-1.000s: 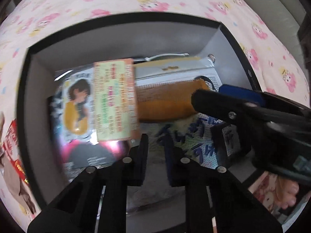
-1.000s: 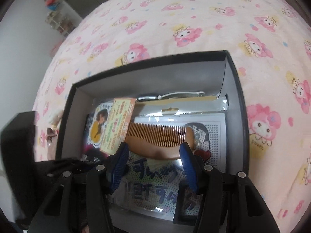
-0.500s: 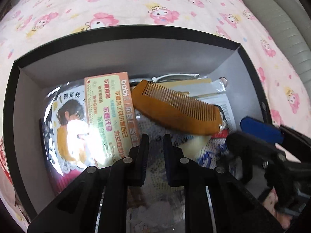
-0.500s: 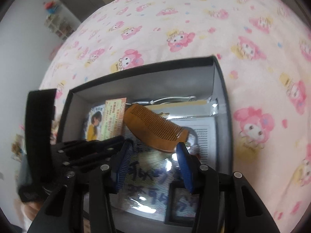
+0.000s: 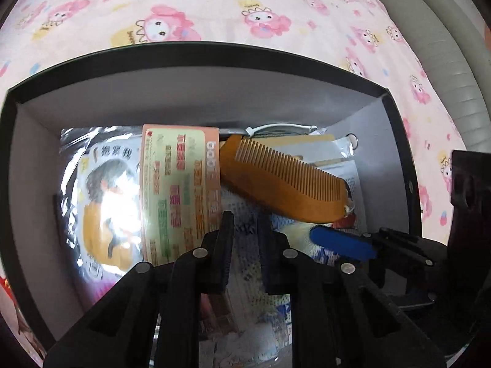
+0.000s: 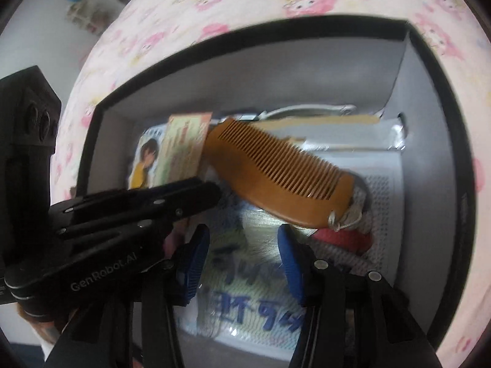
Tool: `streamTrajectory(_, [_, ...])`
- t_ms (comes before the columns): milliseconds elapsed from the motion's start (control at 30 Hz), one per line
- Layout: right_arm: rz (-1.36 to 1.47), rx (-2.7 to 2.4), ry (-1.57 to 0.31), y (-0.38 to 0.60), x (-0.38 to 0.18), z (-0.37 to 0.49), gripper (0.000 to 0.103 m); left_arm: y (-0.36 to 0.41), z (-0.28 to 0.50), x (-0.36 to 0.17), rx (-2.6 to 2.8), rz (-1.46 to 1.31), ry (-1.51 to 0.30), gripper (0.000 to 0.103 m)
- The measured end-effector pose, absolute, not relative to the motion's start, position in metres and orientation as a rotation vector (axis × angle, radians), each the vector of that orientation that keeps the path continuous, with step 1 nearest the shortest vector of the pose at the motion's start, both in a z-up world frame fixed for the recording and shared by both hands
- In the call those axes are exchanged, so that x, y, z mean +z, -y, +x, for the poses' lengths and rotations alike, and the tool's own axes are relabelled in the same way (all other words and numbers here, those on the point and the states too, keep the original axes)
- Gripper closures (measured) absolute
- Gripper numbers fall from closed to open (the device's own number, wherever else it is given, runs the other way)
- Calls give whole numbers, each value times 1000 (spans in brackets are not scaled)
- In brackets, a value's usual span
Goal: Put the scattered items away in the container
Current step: 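Release the packaged card in the box and open the left gripper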
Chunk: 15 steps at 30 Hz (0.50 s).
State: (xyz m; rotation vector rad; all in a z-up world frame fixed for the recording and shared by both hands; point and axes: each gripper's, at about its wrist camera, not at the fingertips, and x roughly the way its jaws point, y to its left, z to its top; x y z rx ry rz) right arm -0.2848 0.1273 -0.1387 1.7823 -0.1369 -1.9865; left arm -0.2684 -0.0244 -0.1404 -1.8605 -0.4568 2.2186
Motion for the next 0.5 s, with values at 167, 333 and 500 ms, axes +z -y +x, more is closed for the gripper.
streamTrajectory(167, [1738, -2088, 102, -132, -137, -299, 60, 30, -282, -141, 2225, -1818, 548, 90])
streamTrajectory(333, [1670, -2217, -23, -131, -128, -301, 60, 51, -269, -130, 2290, -1740, 603, 88])
streamTrajectory(500, [1682, -2165, 62, -135, -122, -286, 61, 70, -247, -124, 2294, -1728, 655, 78])
